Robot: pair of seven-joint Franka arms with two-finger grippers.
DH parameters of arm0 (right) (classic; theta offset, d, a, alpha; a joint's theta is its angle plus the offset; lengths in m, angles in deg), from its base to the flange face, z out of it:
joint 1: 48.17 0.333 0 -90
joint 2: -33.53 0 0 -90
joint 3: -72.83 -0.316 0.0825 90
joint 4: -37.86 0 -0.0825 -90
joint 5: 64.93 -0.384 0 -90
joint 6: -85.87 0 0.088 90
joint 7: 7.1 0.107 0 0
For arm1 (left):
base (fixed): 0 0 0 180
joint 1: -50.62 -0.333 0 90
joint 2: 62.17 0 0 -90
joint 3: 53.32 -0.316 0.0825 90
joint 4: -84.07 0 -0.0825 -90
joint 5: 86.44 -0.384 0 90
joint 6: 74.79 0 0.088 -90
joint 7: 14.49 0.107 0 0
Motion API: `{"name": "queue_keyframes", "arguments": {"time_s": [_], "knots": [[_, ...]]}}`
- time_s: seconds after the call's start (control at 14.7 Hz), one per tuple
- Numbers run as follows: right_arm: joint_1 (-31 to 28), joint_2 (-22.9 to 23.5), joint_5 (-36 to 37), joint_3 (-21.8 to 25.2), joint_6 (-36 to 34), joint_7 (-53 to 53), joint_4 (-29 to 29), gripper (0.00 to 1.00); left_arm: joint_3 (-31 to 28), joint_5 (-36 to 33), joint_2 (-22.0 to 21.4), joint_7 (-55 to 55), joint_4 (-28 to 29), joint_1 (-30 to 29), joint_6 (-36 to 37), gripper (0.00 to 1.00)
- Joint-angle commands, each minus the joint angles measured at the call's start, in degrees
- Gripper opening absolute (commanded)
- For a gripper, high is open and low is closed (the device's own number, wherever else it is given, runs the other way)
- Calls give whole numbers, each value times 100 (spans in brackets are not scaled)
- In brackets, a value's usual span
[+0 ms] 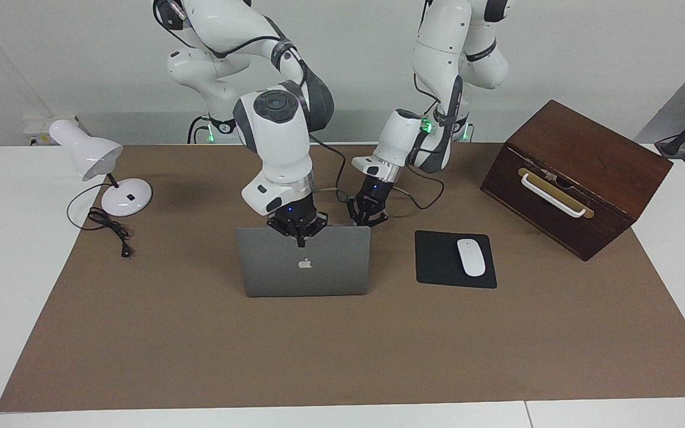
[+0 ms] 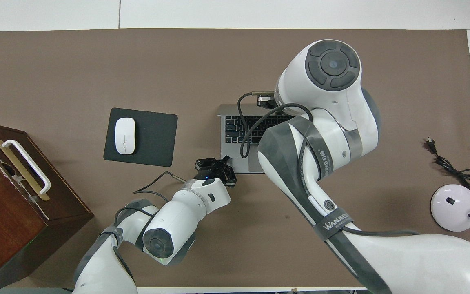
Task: Close laptop with both arms
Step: 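Push the laptop lid down with the right gripper while the left gripper steadies the base, then press the lid fully shut with the right gripper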
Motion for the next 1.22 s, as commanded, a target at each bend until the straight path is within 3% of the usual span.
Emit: {"name": "queue_keyframes", "arguments": {"time_s": [0.0, 0.48, 1.15], "knots": [[-123, -250, -431, -32, -208, -418, 392, 0, -112, 95, 150, 211, 83, 179, -98, 0], [-158, -400, -441, -32, 73, -638, 1148, 0, -112, 86, 150, 667, 127, 91, -98, 0], [-70, -356, -450, -32, 803, -621, 1694, 0, -121, 86, 141, 1098, 206, -23, -98, 0]]}}
